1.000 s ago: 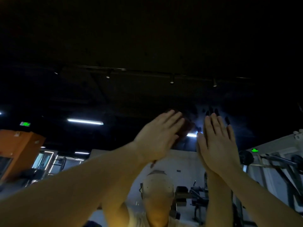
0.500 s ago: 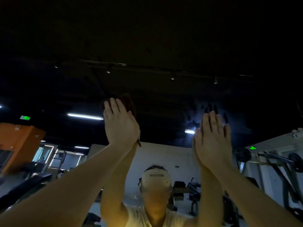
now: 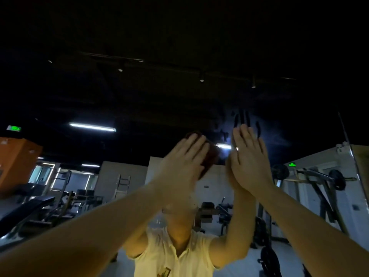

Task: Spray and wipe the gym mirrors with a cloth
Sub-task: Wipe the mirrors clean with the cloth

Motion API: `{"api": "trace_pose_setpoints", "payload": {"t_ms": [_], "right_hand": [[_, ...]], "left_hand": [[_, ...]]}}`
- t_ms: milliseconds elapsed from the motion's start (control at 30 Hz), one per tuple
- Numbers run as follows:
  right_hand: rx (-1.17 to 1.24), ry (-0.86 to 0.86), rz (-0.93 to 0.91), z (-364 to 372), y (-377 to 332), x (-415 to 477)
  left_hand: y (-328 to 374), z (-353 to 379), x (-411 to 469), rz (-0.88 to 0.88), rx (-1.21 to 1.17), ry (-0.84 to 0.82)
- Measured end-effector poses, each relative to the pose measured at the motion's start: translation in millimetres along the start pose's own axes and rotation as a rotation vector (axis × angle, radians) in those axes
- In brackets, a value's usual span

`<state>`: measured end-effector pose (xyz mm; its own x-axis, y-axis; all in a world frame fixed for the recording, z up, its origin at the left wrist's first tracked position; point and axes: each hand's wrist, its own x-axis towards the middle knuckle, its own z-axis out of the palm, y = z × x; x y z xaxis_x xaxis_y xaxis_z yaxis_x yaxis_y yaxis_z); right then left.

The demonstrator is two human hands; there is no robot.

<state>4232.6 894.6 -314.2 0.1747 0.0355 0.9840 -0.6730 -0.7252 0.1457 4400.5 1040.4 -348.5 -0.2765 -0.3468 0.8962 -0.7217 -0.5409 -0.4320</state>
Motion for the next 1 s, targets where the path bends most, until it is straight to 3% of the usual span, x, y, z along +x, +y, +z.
{"api": "trace_pose_setpoints", "payload": {"t_ms": [167,300,567,733,1000], "right_hand": [[-0.061,0.045,0.078,20.7,-14.0,-18.9],[-0.023,0.048,0.082,15.7,-21.1,-26.6],[0.064,-0.087,-0.010,-7.0,-4.5,-39.8],[0.098,-0.074,-0.024,-15.2,-21.0,-77.2],[0.003,-0.033,-0.089,-3.8,-48.8,-145.8]], "left_hand": [[-80.6,-0.8,-52.9,-0.361,-0.030,0.053],[-37.2,-0.1,-32.7,-0.609,-0.131,0.119],[98.0,6.3,-25.5,-0.261,-0.157,0.030],[60.5,4.9,-68.3,0.022,-0.043,-0.066],[-47.2,0.2,-163.4,-0.422,-0.034,-0.067]]}}
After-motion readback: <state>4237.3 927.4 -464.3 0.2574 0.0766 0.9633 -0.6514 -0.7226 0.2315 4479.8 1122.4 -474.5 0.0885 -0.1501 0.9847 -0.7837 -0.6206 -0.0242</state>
